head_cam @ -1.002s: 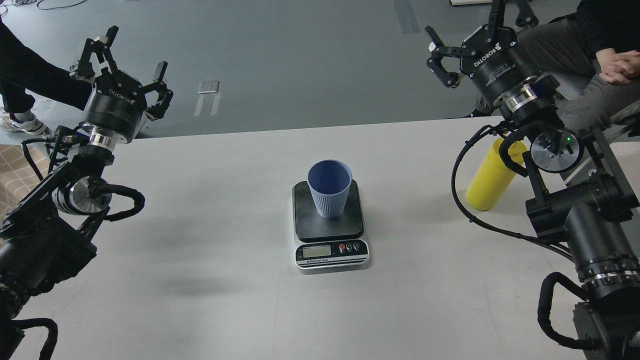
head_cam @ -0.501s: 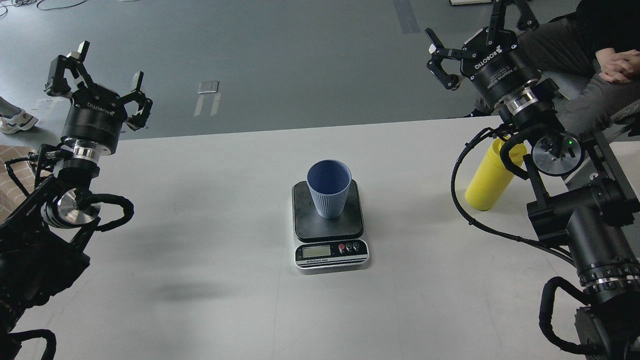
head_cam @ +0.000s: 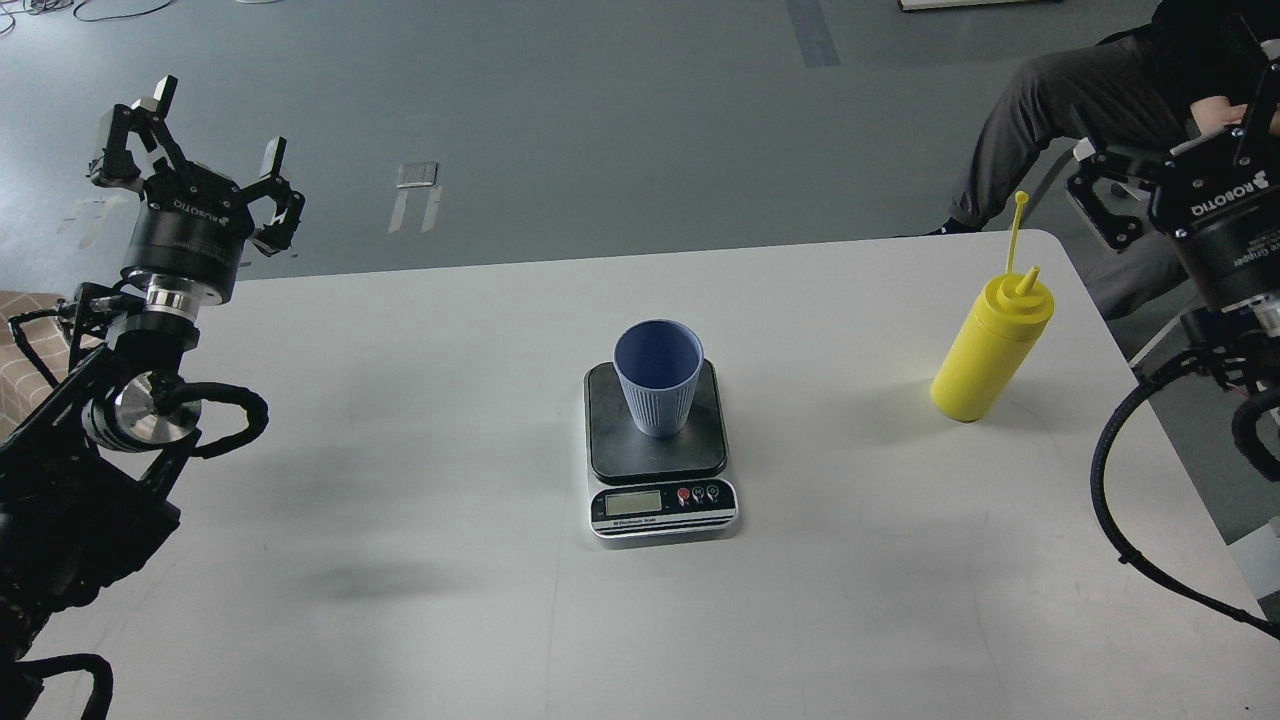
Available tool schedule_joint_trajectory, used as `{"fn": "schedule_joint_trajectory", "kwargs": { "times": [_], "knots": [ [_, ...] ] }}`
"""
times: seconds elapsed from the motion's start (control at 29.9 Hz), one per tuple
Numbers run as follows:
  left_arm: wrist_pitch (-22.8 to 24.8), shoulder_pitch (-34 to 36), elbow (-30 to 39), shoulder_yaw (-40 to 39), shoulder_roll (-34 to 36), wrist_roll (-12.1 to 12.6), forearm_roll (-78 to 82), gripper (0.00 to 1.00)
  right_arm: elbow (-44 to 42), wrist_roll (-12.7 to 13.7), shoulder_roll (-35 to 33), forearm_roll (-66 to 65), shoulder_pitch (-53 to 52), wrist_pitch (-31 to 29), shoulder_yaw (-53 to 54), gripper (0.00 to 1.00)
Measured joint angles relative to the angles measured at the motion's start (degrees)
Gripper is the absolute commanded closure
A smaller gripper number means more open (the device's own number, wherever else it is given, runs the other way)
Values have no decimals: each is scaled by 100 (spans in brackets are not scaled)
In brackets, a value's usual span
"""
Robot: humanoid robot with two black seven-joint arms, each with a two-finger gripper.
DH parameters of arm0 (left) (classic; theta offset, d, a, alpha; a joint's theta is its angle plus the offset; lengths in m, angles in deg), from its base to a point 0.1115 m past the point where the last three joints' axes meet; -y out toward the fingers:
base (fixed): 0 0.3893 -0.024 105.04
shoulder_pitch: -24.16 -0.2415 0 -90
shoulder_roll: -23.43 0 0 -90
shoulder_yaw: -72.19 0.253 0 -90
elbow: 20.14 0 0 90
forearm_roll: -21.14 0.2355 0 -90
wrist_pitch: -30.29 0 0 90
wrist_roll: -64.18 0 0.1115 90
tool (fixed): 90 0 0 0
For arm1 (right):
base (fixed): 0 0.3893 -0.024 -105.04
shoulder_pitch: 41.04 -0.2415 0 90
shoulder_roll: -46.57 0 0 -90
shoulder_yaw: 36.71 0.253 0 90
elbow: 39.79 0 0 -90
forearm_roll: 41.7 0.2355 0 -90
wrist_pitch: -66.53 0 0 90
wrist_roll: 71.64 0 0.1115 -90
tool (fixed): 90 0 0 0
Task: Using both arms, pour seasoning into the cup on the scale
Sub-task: 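Reach the right gripper to the yellow squeeze bottle and grasp it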
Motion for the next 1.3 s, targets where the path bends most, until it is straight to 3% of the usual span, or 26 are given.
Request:
{"fn": "schedule_joint_trajectory", "kwargs": {
  "times": [0.2,0.43,0.87,1.3],
  "knots": [
    [12,10,8,7,1,0,4,2,70,-5,217,483,1443,0,147,0],
    [13,10,8,7,15,0,4,2,-40,-17,1056,554,1933,0,125,0],
    [13,10,8,3,41,0,3,2,-1370,-8,1543,538,1431,0,-315,0],
    [21,3,15,-1,33,0,4,2,-1515,-16,1720,533,932,0,-356,0]
  ]
}}
